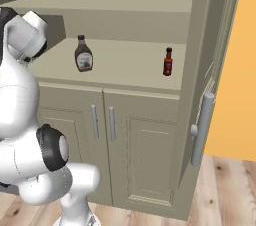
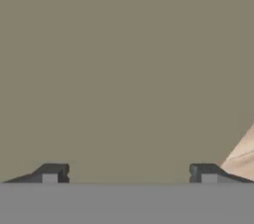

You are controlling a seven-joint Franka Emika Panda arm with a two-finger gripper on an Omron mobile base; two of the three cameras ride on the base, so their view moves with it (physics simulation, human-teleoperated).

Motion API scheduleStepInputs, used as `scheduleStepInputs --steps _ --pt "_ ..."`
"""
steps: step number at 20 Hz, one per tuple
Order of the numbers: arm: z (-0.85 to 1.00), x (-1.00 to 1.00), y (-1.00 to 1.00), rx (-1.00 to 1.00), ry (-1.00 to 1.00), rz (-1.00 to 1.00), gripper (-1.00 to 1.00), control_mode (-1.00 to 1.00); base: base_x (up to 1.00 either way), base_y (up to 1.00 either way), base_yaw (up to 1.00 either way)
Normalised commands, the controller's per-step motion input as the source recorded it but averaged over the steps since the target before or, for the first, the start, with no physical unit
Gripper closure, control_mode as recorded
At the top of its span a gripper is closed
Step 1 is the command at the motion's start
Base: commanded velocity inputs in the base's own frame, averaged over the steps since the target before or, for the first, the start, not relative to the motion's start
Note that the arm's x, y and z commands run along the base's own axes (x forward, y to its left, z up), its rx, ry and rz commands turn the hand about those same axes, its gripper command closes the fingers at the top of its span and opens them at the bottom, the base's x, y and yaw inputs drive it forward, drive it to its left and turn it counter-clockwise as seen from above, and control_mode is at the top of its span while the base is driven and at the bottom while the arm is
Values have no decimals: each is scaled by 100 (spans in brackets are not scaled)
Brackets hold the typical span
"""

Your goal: Move the syrup bottle and condiment bottle from the cabinet to the dining counter.

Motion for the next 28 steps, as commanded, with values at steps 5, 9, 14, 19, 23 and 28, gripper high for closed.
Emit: scheduleStepInputs --steps 5,9,14,19,23,28 --pt "-7 -81 93 0 -2 21 -100 -100 0 0 0" --pt "0 -5 -3 -11 -15 -10 -100 -100 0 0 0" --pt "0 14 -65 -25 -19 -34 -100 -100 0 0 0" --pt "-2 13 -64 -30 -24 -44 -100 -100 0 0 0" --pt "-14 32 -44 -28 -29 -51 -100 -100 0 0 0" --pt "-13 68 -24 -20 -23 -56 -100 -100 0 0 0"
